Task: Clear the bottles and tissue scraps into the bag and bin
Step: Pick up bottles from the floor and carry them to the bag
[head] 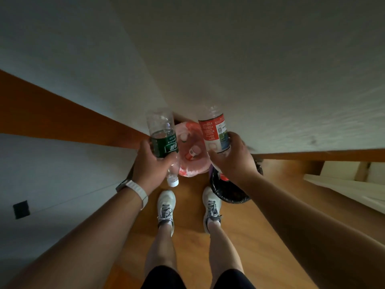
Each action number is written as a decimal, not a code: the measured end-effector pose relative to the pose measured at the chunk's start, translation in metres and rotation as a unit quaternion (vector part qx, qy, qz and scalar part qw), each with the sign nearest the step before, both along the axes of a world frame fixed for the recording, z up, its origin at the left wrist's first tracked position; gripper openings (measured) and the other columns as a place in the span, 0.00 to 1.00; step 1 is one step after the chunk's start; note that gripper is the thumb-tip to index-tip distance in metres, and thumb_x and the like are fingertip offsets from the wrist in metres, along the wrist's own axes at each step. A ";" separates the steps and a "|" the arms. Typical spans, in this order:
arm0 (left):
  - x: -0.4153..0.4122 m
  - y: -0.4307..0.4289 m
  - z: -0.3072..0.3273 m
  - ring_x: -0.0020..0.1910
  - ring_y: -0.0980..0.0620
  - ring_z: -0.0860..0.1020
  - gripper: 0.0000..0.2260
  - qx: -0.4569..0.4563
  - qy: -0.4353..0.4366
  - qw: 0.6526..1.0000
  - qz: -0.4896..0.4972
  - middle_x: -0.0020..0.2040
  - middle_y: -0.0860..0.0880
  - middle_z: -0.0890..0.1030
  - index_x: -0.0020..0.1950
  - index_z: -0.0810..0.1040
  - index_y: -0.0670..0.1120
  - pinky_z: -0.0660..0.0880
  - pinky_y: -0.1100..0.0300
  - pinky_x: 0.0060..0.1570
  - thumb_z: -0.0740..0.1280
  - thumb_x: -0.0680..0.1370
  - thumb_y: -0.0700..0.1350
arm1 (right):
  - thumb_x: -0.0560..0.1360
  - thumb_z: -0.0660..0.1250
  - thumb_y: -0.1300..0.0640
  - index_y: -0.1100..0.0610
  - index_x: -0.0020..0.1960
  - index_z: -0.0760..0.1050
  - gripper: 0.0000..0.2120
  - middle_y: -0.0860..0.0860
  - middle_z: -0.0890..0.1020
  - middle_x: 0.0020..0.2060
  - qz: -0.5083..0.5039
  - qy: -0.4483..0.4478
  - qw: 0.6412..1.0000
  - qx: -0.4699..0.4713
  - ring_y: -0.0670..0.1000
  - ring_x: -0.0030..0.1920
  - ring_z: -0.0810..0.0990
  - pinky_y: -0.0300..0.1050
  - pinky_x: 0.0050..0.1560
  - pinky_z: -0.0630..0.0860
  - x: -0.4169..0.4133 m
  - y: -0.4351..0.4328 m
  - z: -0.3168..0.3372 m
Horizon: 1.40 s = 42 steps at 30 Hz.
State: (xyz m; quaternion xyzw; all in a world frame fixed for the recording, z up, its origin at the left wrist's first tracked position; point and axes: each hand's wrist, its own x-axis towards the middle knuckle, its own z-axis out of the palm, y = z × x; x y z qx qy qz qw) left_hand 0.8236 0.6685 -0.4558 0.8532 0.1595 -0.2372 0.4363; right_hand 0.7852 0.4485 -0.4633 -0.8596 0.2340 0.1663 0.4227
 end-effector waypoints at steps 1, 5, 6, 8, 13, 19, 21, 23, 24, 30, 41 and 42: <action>0.004 0.001 -0.019 0.49 0.60 0.78 0.27 -0.004 -0.001 1.000 -0.001 0.52 0.58 0.78 0.61 0.68 0.55 0.77 0.58 0.45 0.76 0.67 0.53 | 0.66 0.71 0.38 0.47 0.66 0.65 0.33 0.44 0.77 0.54 -0.007 0.003 1.000 0.001 0.45 0.51 0.79 0.48 0.52 0.80 0.003 0.005 -0.017; 0.023 0.000 -0.101 0.49 0.62 0.78 0.27 -0.015 -0.004 1.000 -0.017 0.53 0.58 0.78 0.64 0.67 0.51 0.73 0.66 0.42 0.76 0.69 0.49 | 0.66 0.73 0.40 0.47 0.66 0.65 0.33 0.44 0.78 0.55 -0.028 0.011 1.000 0.000 0.46 0.52 0.79 0.46 0.50 0.79 0.014 0.023 -0.097; 0.026 0.000 -0.123 0.49 0.61 0.78 0.28 -0.015 -0.006 1.000 -0.026 0.54 0.57 0.78 0.65 0.66 0.51 0.72 0.68 0.41 0.76 0.70 0.49 | 0.66 0.74 0.41 0.48 0.66 0.65 0.33 0.45 0.78 0.56 -0.032 0.012 0.999 0.001 0.46 0.51 0.79 0.42 0.47 0.77 0.016 0.027 -0.119; 0.031 0.000 -0.165 0.50 0.60 0.77 0.30 -0.016 -0.009 0.999 -0.041 0.55 0.57 0.77 0.67 0.65 0.51 0.69 0.72 0.39 0.76 0.70 0.50 | 0.67 0.75 0.44 0.49 0.65 0.65 0.31 0.45 0.78 0.55 -0.046 0.011 0.999 0.006 0.45 0.51 0.79 0.33 0.41 0.72 0.019 0.034 -0.161; 0.034 0.002 -0.259 0.51 0.61 0.75 0.34 -0.015 -0.025 0.998 -0.056 0.57 0.58 0.75 0.69 0.64 0.51 0.69 0.79 0.39 0.77 0.68 0.51 | 0.67 0.76 0.45 0.50 0.66 0.64 0.33 0.44 0.76 0.57 -0.073 -0.007 0.997 0.006 0.42 0.50 0.77 0.27 0.39 0.69 0.026 0.052 -0.257; 0.029 0.003 -0.337 0.53 0.55 0.76 0.32 0.016 -0.029 0.995 -0.094 0.55 0.58 0.74 0.68 0.64 0.53 0.73 0.66 0.45 0.76 0.69 0.51 | 0.68 0.75 0.45 0.52 0.67 0.65 0.33 0.37 0.75 0.52 -0.082 0.005 0.997 -0.003 0.46 0.54 0.77 0.43 0.54 0.75 0.024 0.062 -0.340; 0.026 0.003 -0.347 0.53 0.54 0.77 0.31 0.029 -0.016 0.994 -0.101 0.57 0.56 0.75 0.69 0.64 0.52 0.71 0.66 0.43 0.75 0.71 0.51 | 0.70 0.73 0.45 0.52 0.66 0.66 0.29 0.45 0.79 0.53 -0.081 0.024 0.996 -0.014 0.48 0.52 0.78 0.43 0.50 0.73 0.023 0.062 -0.356; 0.023 0.004 -0.349 0.58 0.53 0.76 0.31 0.040 -0.008 0.993 -0.111 0.62 0.54 0.75 0.72 0.63 0.52 0.74 0.60 0.51 0.73 0.72 0.52 | 0.73 0.69 0.48 0.52 0.65 0.68 0.23 0.44 0.78 0.49 -0.073 0.045 0.996 -0.015 0.48 0.49 0.77 0.43 0.47 0.72 0.021 0.060 -0.361; 0.022 0.005 -0.346 0.60 0.53 0.75 0.31 0.044 -0.010 0.992 -0.121 0.65 0.54 0.74 0.72 0.62 0.52 0.74 0.57 0.55 0.72 0.73 0.52 | 0.74 0.68 0.49 0.51 0.65 0.68 0.22 0.43 0.78 0.49 -0.063 0.050 0.997 -0.017 0.47 0.50 0.77 0.42 0.47 0.71 0.020 0.059 -0.359; 0.018 0.012 -0.305 0.64 0.52 0.73 0.26 0.063 -0.036 0.979 -0.188 0.67 0.52 0.74 0.72 0.66 0.50 0.73 0.52 0.62 0.69 0.75 0.50 | 0.77 0.66 0.48 0.52 0.65 0.70 0.19 0.47 0.78 0.53 0.020 0.049 0.997 -0.049 0.50 0.49 0.78 0.43 0.45 0.71 0.014 0.048 -0.311; 0.021 0.025 -0.163 0.52 0.40 0.78 0.20 0.179 -0.197 0.864 -0.427 0.58 0.42 0.78 0.61 0.77 0.43 0.75 0.51 0.48 0.62 0.74 0.53 | 0.76 0.60 0.43 0.49 0.69 0.67 0.23 0.48 0.74 0.63 0.237 0.013 0.951 -0.198 0.53 0.60 0.74 0.49 0.53 0.74 -0.001 0.027 -0.158; 0.020 0.024 -0.147 0.53 0.40 0.78 0.21 0.184 -0.206 0.856 -0.436 0.59 0.42 0.79 0.61 0.77 0.43 0.75 0.51 0.48 0.60 0.74 0.54 | 0.76 0.61 0.43 0.49 0.69 0.67 0.24 0.48 0.74 0.64 0.248 0.011 0.947 -0.206 0.53 0.61 0.74 0.51 0.55 0.74 -0.004 0.027 -0.141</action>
